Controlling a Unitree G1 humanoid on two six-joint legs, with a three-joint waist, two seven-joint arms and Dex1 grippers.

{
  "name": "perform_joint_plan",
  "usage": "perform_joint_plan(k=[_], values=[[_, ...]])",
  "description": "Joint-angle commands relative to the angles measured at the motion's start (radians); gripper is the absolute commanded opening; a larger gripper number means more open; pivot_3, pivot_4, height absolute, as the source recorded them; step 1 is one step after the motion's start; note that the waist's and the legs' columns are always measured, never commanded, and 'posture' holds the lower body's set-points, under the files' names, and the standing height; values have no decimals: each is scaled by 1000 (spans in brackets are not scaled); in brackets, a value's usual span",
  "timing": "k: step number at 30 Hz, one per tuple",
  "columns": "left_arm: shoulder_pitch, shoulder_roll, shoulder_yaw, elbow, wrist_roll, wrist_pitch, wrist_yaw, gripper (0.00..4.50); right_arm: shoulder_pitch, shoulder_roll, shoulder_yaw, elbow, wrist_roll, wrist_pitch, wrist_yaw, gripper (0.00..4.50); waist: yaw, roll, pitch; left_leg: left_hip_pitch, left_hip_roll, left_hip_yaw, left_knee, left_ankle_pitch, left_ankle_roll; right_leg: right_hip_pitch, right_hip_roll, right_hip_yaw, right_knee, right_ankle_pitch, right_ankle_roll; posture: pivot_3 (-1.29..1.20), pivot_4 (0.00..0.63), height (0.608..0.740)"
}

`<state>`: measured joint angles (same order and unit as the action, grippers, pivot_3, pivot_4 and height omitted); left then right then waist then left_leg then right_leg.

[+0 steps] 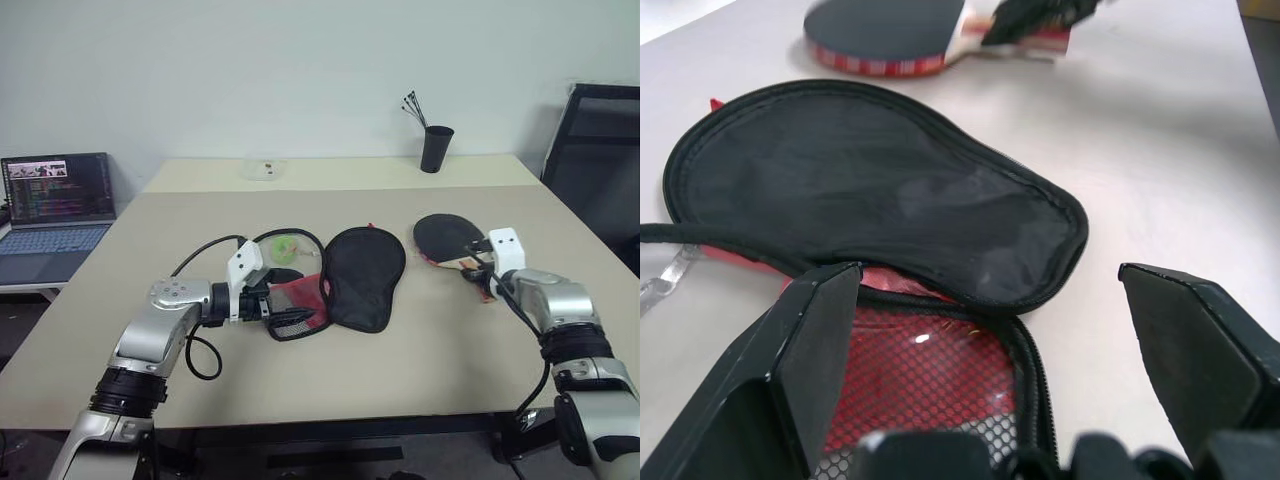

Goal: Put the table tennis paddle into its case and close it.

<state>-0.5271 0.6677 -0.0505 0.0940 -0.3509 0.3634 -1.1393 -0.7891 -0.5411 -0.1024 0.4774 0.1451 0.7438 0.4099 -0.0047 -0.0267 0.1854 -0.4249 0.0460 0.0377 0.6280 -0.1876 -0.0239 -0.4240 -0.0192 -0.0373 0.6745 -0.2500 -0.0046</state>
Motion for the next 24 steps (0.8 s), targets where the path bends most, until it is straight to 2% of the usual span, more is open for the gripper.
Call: perform_joint_plan(k=[1, 4, 6, 11, 14, 18, 24], values=[[2, 15, 35, -48, -18, -6, 3, 4500, -16, -1, -60, -229, 53, 92, -24, 1140, -4, 0, 0, 0, 0, 0, 0, 0, 0, 0, 0, 0, 0, 0, 0, 0, 150, 740], [3, 17, 39, -45, -18, -7, 3, 4500, -12, 63, -79, -383, 98, 211, -66, 1139, -12, 0, 0, 0, 0, 0, -1, 0, 0, -1, 1, 0, 0, 0, 0, 0, 150, 740], [2, 19, 42, -40, -18, -8, 2, 4500, 0, 146, -72, -499, 140, 307, -99, 1139, -18, 0, 0, 0, 1, 0, -1, 0, 0, -1, 1, 0, 0, 0, 0, 0, 150, 740], [2, 20, 49, -39, -16, -6, 4, 4500, 30, 460, -62, -689, 203, 488, -238, 1130, -28, 0, 0, 2, 2, -3, -1, 0, 0, -1, 1, 0, 3, -1, -1, 0, 150, 740], [4, 19, 48, -45, -17, -1, 6, 4500, 49, 575, -35, -692, 188, 497, -297, 1129, -25, 1, 0, 1, 2, -4, -1, 0, 0, -1, 1, -1, 4, -1, -1, 0, 150, 740], [10, 22, 48, -61, -20, 8, 9, 4500, 62, 651, -12, -650, 174, 470, -349, 1129, -15, 0, 0, -1, 1, -3, 0, 0, 0, -1, -1, -2, 3, -1, -1, 0, 150, 740], [12, 24, 49, -69, -21, 15, 17, 4500, 73, 671, -3, -552, 140, 398, -396, 1129, -16, -1, 0, -2, 1, -4, 0, 0, 0, -1, -2, -1, 0, 0, 0, 0, 150, 740]])
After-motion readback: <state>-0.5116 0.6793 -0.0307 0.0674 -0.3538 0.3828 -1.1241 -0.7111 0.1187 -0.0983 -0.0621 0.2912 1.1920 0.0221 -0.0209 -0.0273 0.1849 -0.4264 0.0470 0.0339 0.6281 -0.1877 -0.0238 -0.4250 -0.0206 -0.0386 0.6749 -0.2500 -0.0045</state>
